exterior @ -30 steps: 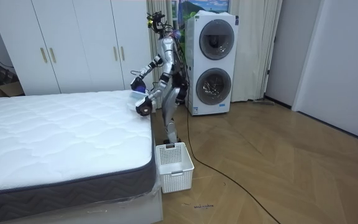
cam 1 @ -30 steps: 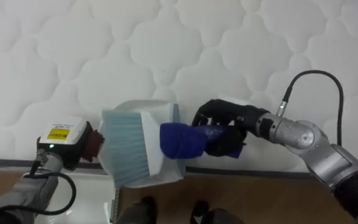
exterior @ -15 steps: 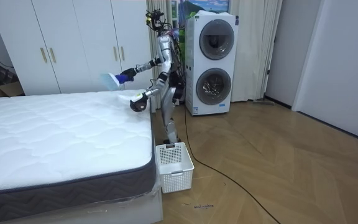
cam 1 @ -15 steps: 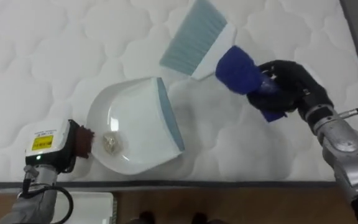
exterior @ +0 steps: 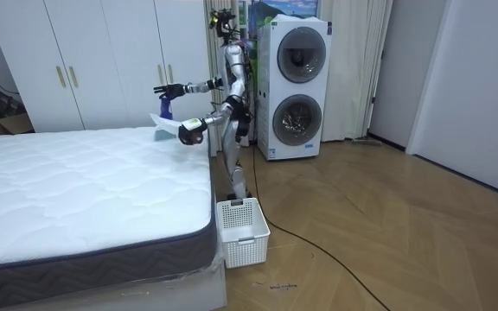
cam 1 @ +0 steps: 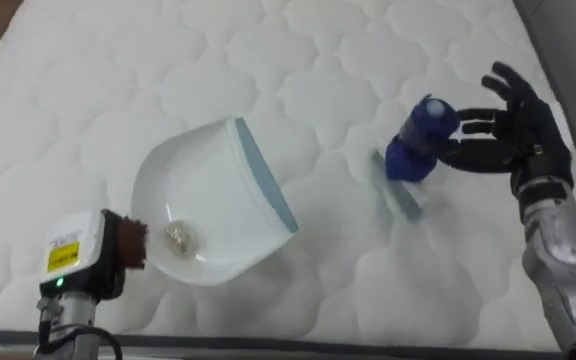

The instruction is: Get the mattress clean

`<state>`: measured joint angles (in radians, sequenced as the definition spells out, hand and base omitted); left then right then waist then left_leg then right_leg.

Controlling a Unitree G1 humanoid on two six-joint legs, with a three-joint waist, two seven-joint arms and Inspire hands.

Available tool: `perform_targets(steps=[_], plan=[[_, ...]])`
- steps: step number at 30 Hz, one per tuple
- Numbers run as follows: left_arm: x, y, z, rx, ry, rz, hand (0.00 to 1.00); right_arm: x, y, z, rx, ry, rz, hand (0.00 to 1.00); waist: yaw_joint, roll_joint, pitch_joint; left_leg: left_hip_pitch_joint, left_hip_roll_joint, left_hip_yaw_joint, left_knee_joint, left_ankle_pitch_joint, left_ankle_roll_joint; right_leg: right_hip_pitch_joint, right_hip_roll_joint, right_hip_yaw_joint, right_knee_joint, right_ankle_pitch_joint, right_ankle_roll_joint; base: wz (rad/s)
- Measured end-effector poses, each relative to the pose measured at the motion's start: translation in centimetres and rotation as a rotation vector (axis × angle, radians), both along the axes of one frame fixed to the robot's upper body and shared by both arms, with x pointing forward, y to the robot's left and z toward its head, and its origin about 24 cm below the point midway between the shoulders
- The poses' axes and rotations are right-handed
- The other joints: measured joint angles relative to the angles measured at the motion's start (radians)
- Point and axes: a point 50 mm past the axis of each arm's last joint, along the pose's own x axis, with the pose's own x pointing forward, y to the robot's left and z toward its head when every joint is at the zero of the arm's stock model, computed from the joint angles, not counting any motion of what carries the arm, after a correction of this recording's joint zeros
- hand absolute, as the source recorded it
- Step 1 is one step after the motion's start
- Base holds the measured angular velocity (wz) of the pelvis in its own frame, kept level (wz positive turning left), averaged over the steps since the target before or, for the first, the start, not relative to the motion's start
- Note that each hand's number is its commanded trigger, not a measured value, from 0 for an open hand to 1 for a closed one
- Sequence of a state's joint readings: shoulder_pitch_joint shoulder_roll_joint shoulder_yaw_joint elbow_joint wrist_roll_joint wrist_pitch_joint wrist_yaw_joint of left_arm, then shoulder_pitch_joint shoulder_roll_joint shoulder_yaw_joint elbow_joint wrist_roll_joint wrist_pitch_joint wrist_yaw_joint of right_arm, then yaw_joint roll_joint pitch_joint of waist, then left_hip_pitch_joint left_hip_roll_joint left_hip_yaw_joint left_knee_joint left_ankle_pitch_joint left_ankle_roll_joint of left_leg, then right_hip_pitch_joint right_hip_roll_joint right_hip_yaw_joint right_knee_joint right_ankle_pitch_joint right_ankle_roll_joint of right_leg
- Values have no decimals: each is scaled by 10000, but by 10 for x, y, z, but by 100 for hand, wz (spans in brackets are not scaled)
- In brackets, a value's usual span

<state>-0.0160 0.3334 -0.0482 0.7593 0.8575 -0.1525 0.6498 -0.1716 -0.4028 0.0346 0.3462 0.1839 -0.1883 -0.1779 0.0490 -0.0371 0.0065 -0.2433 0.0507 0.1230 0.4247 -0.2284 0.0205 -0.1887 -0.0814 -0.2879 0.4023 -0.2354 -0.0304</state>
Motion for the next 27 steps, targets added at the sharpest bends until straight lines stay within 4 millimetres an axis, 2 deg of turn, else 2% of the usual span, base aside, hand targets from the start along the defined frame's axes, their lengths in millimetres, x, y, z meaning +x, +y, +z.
perform_targets(steps=[2,3,5,6,7,8,9,10,11,12,13,14,15,17,18,19,20,21,22,23,25,27], plan=[[-2,-4,2,-165,-229,-28,100,-6,3,0,-395,-127,-26,0,37,52,1,-59,-40,-292,-29,29,-48,232,37,-424,-93,-14,-15,52],[-3,-5,2,-199,-260,-44,100,-7,4,0,-421,-171,-13,0,81,50,1,-72,-53,-325,-18,42,-63,244,13,-489,-50,-55,-27,53],[-7,-6,-1,-348,-181,19,100,-8,8,0,-722,-278,55,0,84,76,8,-179,-132,-421,38,102,-74,373,-148,-885,69,-226,-35,66],[-6,-9,-1,-498,-224,70,100,-10,7,0,-887,-406,-89,0,-54,102,5,-337,-63,-45,95,227,-3,478,-382,-1432,123,-399,-13,136],[-5,-11,-1,-605,-292,64,100,-12,6,0,-877,-544,-286,0,-273,97,5,-471,160,930,85,390,156,557,-583,-1968,222,-563,23,167],[-5,-12,-1,-674,-308,7,100,-12,6,1,-885,-686,-409,0,-328,95,6,-500,461,2195,67,513,356,599,-766,-2434,372,-699,33,139],[-6,-13,-1,-718,-306,-4,100,-12,6,2,-878,-773,-437,0,-353,107,13,-502,591,2742,69,572,456,649,-817,-2667,399,-745,32,121],[-6,-13,-1,-798,-331,-5,100,-13,6,3,-866,-924,-462,0,-426,115,12,-590,754,3618,67,686,647,757,-937,-3193,498,-876,22,127],[-6,-13,-1,-803,-338,-18,100,-14,5,3,-851,-1051,-487,0,-486,124,11,-674,782,4026,31,798,814,873,-987,-3700,521,-1000,55,128],[-6,-13,-1,-805,-338,-24,100,-14,6,4,-853,-1122,-480,0,-508,122,12,-718,762,4086,2,842,857,929,-1022,-3941,541,-1057,53,123],[-6,-14,-1,-809,-335,-47,100,-14,6,5,-837,-1244,-453,0,-531,105,17,-800,747,4240,-35,929,893,1046,-1131,-4426,622,-1171,36,111],[-6,-14,-2,-821,-321,-64,100,-15,6,5,-803,-1335,-425,0,-562,100,18,-798,766,4584,-51,966,949,1216,-1230,-4860,726,-1319,75,107],[-6,-14,-2,-828,-325,-74,100,-16,6,5,-800,-1361,-415,0,-580,94,21,-778,767,4712,-43,969,952,1318,-1295,-5082,783,-1392,95,106],[-5,-15,0,-869,-435,-169,100,-16,6,6,-777,-1463,-390,0,-710,32,35,-733,748,5203,99,941,925,1714,-1559,-5900,1043,-1716,214,93],[-4,-16,1,-895,-503,-214,100,-16,6,6,-785,-1477,-379,0,-677,-10,40,-722,736,5276,133,920,896,1769,-1620,-5988,1125,-1782,242,62],[-2,-17,3,-965,-631,-312,100,-16,7,6,-779,-1486,-348,0,-587,-45,43,-755,734,5203,196,828,976,1898,-1637,-6142,1225,-1899,309,46],[-1,-17,5,-993,-753,-394,100,-16,6,6,-691,-1469,-333,0,-528,-56,36,-760,648,4861,228,664,1189,2050,-1605,-6272,1318,-2000,389,47],[0,-18,6,-1008,-792,-423,100,-16,6,5,-660,-1450,-327,0,-514,-85,27,-771,571,4668,269,649,1218,2129,-1620,-6293,1372,-2049,435,61],[2,-19,7,-1060,-888,-505,100,-17,5,5,-565,-1419,-360,0,-528,-112,9,-740,493,4475,294,622,1235,2245,-1609,-6219,1515,-2059,459,64],[5,-20,10,-1110,-1017,-598,100,-18,4,4,-446,-1421,-433,0,-464,-133,4,-709,407,4275,293,589,1218,2231,-1655,-5946,1793,-2043,471,60],[7,-21,12,-1157,-1163,-682,100,-18,3,4,-407,-1424,-456,0,-326,-135,1,-599,322,4065,274,568,1196,2225,-1657,-5515,2178,-1954,519,37],[10,-22,17,-1167,-1410,-805,100,-18,4,10,-486,-1623,-377,0,-104,-126,-5,-589,202,3911,226,574,1161,2222,-1634,-5261,2215,-1945,524,22]])
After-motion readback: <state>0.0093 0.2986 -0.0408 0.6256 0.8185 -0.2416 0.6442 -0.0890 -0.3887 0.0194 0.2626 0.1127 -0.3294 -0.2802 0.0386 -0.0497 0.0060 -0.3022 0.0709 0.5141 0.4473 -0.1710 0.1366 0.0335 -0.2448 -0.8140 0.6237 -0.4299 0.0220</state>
